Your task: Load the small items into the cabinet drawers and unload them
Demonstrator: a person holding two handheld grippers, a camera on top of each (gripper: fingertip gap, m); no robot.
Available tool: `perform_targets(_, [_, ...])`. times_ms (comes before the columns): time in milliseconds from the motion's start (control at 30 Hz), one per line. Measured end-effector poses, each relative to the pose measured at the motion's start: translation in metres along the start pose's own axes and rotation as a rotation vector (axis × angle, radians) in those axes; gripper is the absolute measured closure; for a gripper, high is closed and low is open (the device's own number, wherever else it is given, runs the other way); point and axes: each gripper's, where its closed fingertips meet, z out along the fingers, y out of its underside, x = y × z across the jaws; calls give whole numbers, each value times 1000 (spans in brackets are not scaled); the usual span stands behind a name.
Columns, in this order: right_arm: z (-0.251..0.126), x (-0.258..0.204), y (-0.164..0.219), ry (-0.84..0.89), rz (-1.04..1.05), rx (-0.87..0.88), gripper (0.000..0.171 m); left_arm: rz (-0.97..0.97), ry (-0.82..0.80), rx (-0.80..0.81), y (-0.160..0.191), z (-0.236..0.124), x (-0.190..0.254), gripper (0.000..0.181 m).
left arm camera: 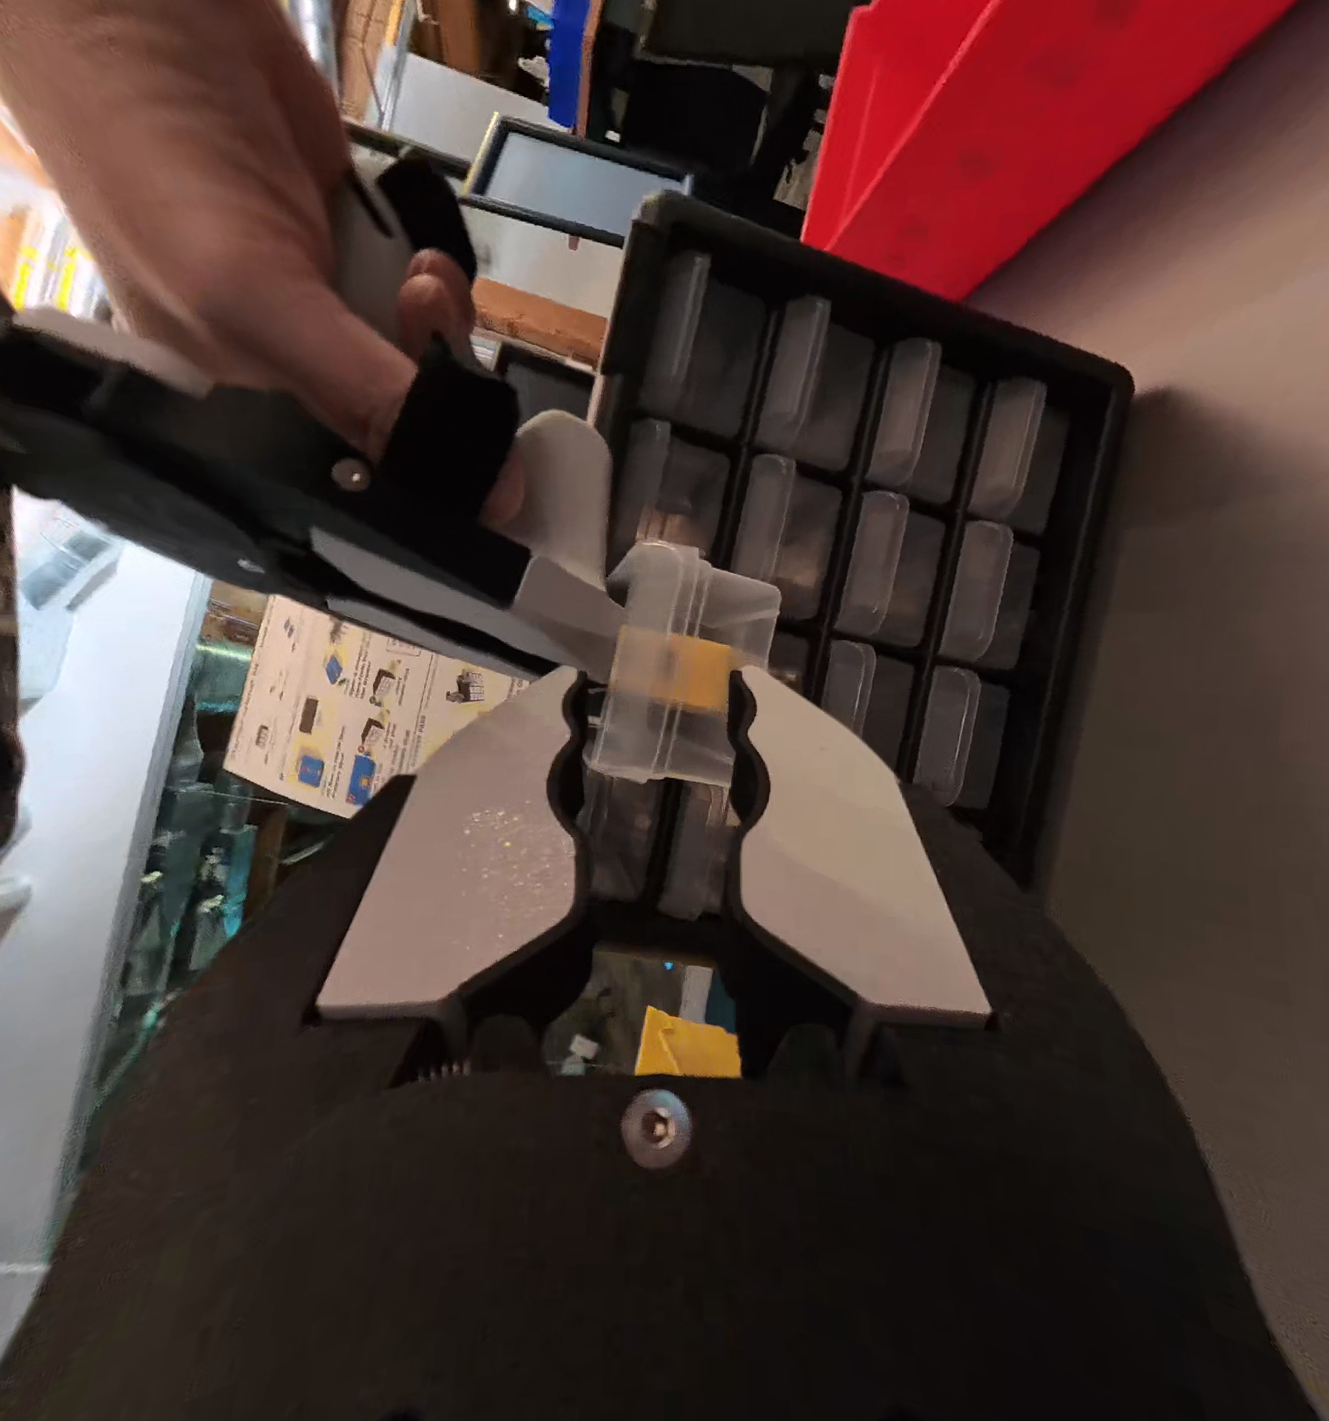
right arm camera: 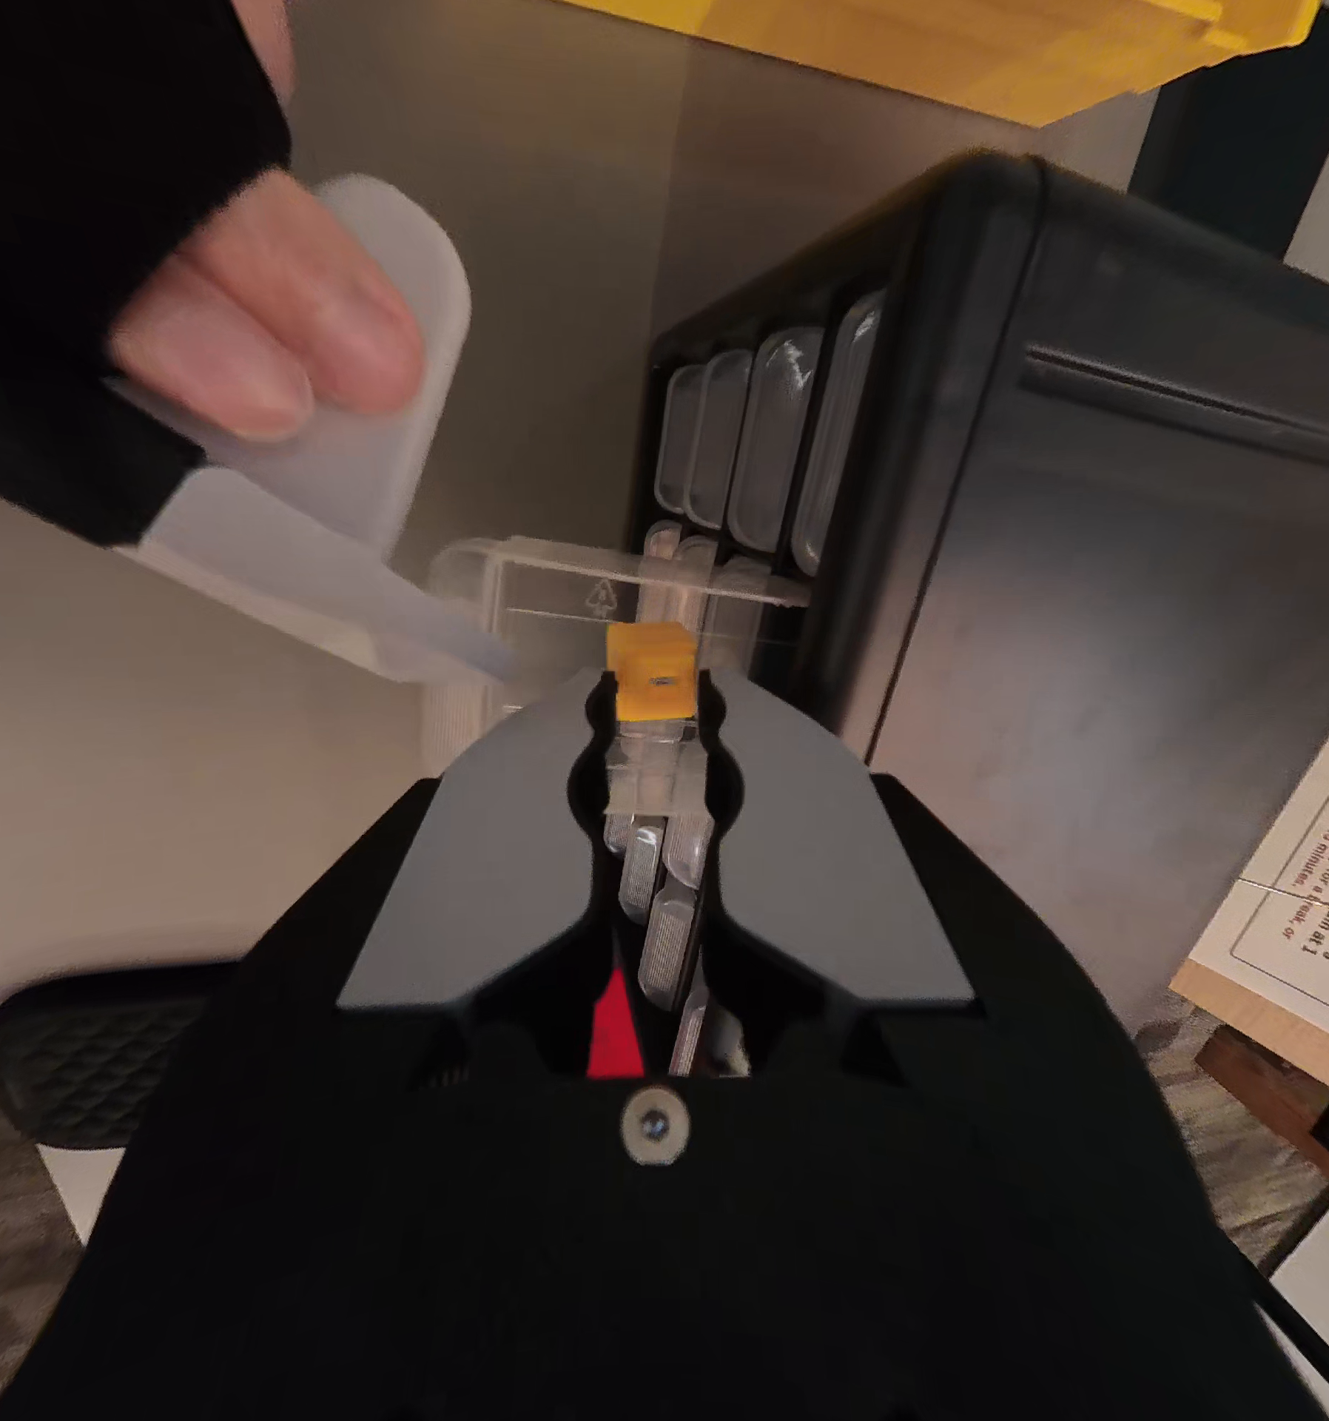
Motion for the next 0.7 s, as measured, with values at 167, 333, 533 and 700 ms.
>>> perform_targets(167, [3,0,0,13,-26,-59,150,42,-21,5,0,3,2,151])
perform_targets(333, [3,0,-1,31,-36,-90,150,45,-60,-3,2,-1,-1,156])
perform_targets(533, [-2,-3,-10,18,-23,-22,151,32,-44,-27,7,-7,-5,150])
perform_targets(700, [-11,-2,-9,30,3,24,151,62,-18,-50,9,-3,-6,145])
